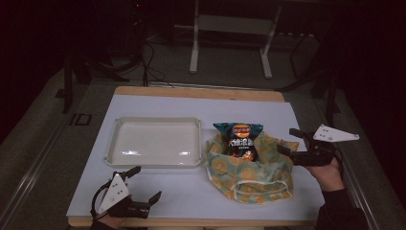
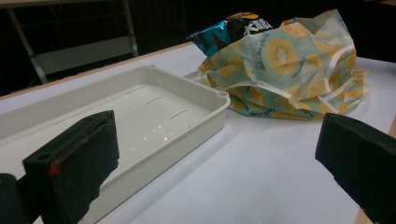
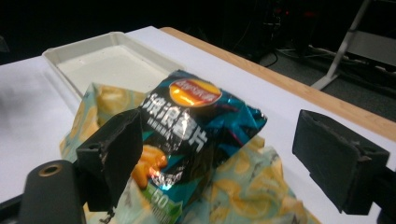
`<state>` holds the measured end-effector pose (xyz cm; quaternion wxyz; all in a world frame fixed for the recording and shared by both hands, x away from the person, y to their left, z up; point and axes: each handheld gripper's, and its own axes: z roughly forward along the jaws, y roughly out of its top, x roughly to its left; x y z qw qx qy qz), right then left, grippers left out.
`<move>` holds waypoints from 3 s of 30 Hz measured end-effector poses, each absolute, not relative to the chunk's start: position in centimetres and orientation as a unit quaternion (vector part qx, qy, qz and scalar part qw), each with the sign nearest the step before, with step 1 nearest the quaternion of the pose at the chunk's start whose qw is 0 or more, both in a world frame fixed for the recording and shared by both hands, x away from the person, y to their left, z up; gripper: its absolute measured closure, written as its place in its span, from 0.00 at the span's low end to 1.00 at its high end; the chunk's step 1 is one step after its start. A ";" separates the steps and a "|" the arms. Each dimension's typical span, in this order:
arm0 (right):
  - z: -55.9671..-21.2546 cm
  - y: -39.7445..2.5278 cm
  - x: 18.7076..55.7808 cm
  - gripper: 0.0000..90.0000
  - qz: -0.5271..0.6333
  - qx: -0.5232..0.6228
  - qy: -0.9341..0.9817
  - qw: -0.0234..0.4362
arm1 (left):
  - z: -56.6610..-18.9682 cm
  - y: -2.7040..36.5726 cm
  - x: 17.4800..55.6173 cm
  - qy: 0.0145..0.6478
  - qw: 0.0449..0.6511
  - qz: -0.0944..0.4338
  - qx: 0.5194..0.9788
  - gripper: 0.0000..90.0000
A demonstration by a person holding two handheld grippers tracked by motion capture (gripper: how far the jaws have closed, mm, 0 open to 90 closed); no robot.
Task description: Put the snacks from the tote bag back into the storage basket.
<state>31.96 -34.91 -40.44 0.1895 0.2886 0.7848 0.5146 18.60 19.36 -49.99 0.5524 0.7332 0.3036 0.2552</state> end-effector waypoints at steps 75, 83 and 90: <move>-48.5 -29.5 45.2 0.93 0.419 0.271 0.866 0.039 | -50.4 19.2 19.1 0.303 0.541 0.249 0.744 0.00; -47.8 -29.6 44.4 1.00 0.430 0.264 0.862 0.053 | -50.4 19.2 19.1 0.302 0.542 0.249 0.744 0.00; -46.7 -30.2 43.4 1.00 0.447 0.266 0.851 0.076 | -50.4 19.2 19.2 0.301 0.540 0.249 0.745 0.00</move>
